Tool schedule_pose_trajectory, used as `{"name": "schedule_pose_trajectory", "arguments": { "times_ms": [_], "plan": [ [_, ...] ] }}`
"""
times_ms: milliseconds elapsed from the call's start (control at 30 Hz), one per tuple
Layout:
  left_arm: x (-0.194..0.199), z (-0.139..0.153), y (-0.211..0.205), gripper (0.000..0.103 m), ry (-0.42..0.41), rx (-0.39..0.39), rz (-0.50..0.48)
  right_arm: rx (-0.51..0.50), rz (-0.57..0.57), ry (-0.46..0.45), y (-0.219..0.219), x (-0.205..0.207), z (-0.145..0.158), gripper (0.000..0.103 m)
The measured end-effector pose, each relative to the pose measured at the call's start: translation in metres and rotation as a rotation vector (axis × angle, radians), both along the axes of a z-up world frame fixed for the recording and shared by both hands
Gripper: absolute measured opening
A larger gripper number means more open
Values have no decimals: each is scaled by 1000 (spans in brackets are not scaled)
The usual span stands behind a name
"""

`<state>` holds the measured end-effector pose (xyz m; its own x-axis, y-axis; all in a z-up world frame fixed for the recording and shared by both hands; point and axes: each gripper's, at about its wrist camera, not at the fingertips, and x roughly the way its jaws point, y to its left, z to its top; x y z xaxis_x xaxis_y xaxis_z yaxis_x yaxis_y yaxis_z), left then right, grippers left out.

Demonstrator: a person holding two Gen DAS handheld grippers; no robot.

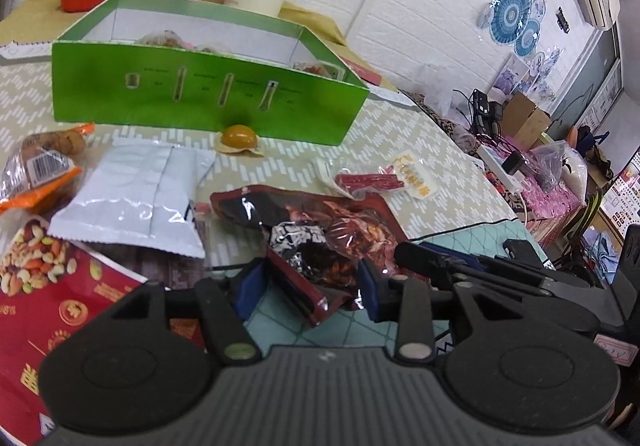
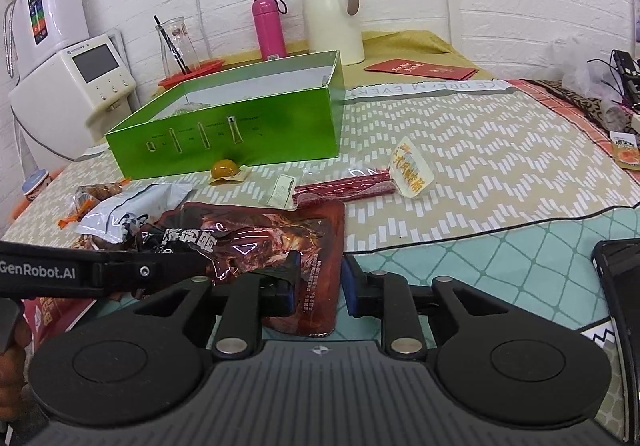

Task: Organize snacks

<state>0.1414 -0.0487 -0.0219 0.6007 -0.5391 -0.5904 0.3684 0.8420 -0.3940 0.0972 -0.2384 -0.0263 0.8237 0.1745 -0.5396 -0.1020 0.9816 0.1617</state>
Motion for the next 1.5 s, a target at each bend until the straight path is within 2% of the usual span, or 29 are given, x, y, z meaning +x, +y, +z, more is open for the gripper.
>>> {"name": "schedule_pose_trajectory", "arguments": {
  "times_ms": [133, 233, 333, 533, 800, 967, 1200, 1333, 1500],
  "plan": [
    [-1, -1, 1, 35, -14, -1, 1, -1, -34, -9, 3, 8, -1, 38],
    [1, -1, 2, 35, -14, -1, 0, -14, -44, -7, 5, 13, 0, 32],
    [3, 0, 4, 31, -8, 0, 0, -14, -58, -6, 7, 16, -1, 29],
    [4, -1, 13, 24, 6, -31, 10, -23, -82, -2, 12, 22, 0, 27],
    [3, -4, 20, 23, 2, -59, -1, -89, -101, 4, 24, 26, 1, 26],
    [2, -4, 20, 22, -5, -54, 21, -39, -94, -7, 18, 25, 3, 24],
    [-2, 0, 20, 17, 6, -55, 59, 87, -62, -55, 0, 10, 4, 20],
    [-10, 14, 19, 13, -28, -60, 75, 148, -36, -82, -9, 0, 10, 20],
    [-17, 40, 18, 12, -75, -87, 63, 198, -20, -145, -20, -13, 26, 20]
  ]
}}
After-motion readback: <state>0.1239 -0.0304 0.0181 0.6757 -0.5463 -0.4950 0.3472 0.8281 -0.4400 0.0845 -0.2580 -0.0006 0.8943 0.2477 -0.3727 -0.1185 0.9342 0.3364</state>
